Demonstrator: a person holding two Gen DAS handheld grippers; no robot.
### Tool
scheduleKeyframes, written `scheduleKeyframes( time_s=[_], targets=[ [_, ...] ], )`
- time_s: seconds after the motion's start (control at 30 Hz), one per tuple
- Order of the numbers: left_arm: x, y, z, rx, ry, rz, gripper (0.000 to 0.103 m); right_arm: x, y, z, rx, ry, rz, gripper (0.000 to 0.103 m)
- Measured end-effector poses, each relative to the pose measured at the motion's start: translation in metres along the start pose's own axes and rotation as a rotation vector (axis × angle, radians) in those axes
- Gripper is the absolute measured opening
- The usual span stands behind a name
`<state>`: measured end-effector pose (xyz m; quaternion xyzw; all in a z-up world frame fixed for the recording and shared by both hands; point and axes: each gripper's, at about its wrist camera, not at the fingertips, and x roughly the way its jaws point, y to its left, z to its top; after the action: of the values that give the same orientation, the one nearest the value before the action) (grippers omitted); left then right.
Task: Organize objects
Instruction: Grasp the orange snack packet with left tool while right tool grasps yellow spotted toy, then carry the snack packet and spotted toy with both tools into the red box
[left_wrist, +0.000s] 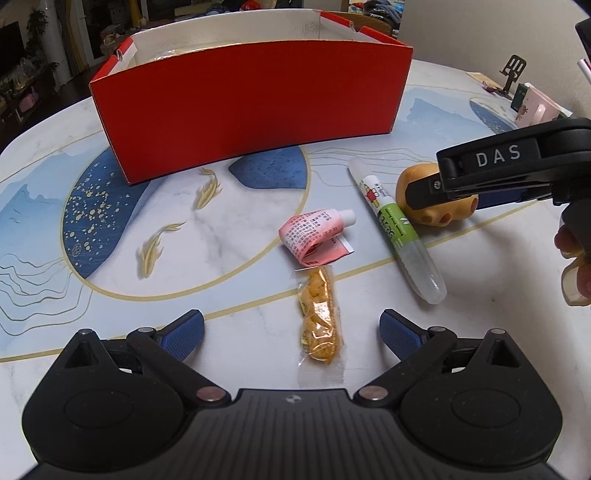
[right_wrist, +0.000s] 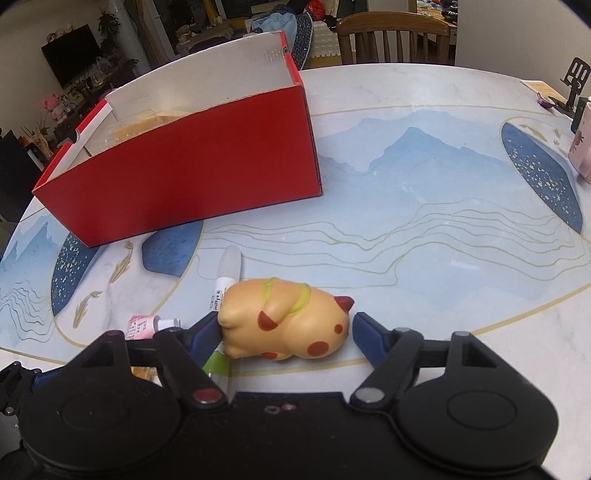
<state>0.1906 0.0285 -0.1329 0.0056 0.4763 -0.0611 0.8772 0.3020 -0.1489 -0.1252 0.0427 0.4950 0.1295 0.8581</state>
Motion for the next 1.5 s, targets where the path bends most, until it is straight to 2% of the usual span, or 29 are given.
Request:
scheduleKeyframes(
  time_s=[0.03,0.07,0.13,0.17,0.23,0.33,0.4,0.47,0.53,0.83,1.07,1.5],
  targets=[
    [-0.001,0.0,0.0,-0.004,-0.001,-0.008,0.093,0.0,0.001,0.0,-0.002,-0.001,-0.002,0.074],
    [-0.001,0.0,0.0,-0.007,0.002,-0.014,0.091,-0.001,0.001,-0.001,-0.005,-0.001,-0.003,0.073],
    [-0.003,-0.001,0.001,-0.002,-0.006,-0.014,0.078,-0.002,0.002,-0.002,-0.009,-0.004,-0.009,0.073],
    [-0.003,-0.002,0.001,0.002,-0.009,-0.018,0.074,-0.002,0.002,-0.002,-0.009,-0.005,-0.01,0.072],
    [-0.004,-0.004,0.002,0.013,-0.012,-0.025,0.056,-0.003,0.001,-0.003,-0.005,-0.007,-0.011,0.072],
    [-0.005,-0.008,0.002,0.031,-0.007,-0.012,0.039,-0.005,0.002,-0.005,-0.01,-0.011,-0.017,0.071],
    [-0.005,-0.009,0.002,0.045,0.0,-0.007,0.032,-0.007,0.004,-0.006,-0.035,-0.018,-0.02,0.071],
    [-0.005,-0.009,0.003,0.049,0.009,-0.008,0.03,-0.011,0.01,-0.008,-0.091,-0.028,-0.032,0.071],
    [-0.005,-0.009,0.004,0.054,0.016,-0.002,0.02,-0.015,0.016,-0.01,-0.145,-0.04,-0.047,0.07],
    [-0.018,0.0,0.01,0.029,-0.012,-0.07,0.019,-0.037,0.018,-0.018,-0.194,-0.042,0.0,0.069],
    [-0.037,0.012,0.018,-0.037,-0.022,-0.106,0.019,-0.061,0.018,-0.02,-0.21,-0.049,0.036,0.068],
    [-0.076,0.03,0.063,-0.088,-0.108,-0.154,0.019,-0.102,0.034,0.002,-0.287,-0.104,0.095,0.068]
  ],
)
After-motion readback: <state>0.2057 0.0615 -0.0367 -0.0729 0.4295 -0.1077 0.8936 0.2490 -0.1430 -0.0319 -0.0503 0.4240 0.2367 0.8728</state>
